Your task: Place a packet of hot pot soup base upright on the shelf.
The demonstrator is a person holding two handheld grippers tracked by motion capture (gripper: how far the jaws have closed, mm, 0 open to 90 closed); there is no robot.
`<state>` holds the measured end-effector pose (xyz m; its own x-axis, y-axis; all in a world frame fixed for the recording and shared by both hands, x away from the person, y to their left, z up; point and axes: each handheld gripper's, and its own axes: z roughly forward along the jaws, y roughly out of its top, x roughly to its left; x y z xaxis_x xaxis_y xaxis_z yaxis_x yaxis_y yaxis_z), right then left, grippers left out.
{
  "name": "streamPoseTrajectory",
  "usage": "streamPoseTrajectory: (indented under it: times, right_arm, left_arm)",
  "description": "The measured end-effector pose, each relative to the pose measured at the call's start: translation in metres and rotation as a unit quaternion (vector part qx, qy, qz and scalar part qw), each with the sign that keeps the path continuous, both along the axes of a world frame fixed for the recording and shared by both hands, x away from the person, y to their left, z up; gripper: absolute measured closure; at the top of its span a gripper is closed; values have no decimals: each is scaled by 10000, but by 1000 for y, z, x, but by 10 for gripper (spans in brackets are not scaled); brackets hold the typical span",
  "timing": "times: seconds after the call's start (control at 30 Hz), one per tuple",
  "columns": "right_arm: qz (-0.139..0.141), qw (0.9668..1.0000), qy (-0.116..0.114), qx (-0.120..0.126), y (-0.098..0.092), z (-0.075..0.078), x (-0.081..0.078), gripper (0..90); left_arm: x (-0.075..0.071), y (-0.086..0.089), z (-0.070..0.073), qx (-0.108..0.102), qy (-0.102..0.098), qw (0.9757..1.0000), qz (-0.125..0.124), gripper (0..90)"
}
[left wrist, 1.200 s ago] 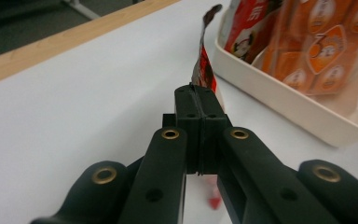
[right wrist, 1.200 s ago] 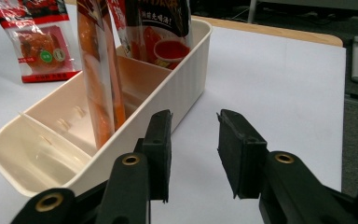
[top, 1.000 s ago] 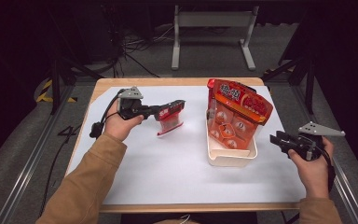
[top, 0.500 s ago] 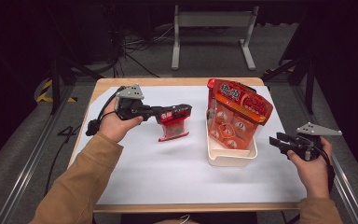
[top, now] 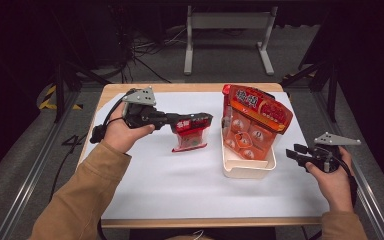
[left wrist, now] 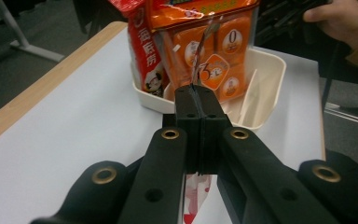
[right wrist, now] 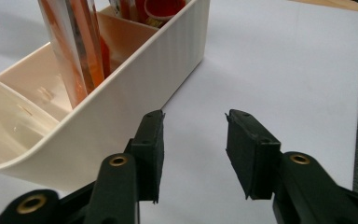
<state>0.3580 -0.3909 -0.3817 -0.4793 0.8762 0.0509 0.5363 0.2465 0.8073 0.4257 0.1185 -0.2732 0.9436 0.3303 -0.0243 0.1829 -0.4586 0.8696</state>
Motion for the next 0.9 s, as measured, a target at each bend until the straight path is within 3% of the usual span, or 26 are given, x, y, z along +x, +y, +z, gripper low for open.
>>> streamPoseTrajectory:
  times: [0.37,0.9]
  right_arm:
    - [69,9998,161,-81,1,-4,2,533]
    - [39,9995,313,-63,-4,-4,1,522]
  left_arm:
    - [-9,-14,16,-82,-121,9996,-243,900]
    - [-17,-53,31,-132,-314,9972,-659,900]
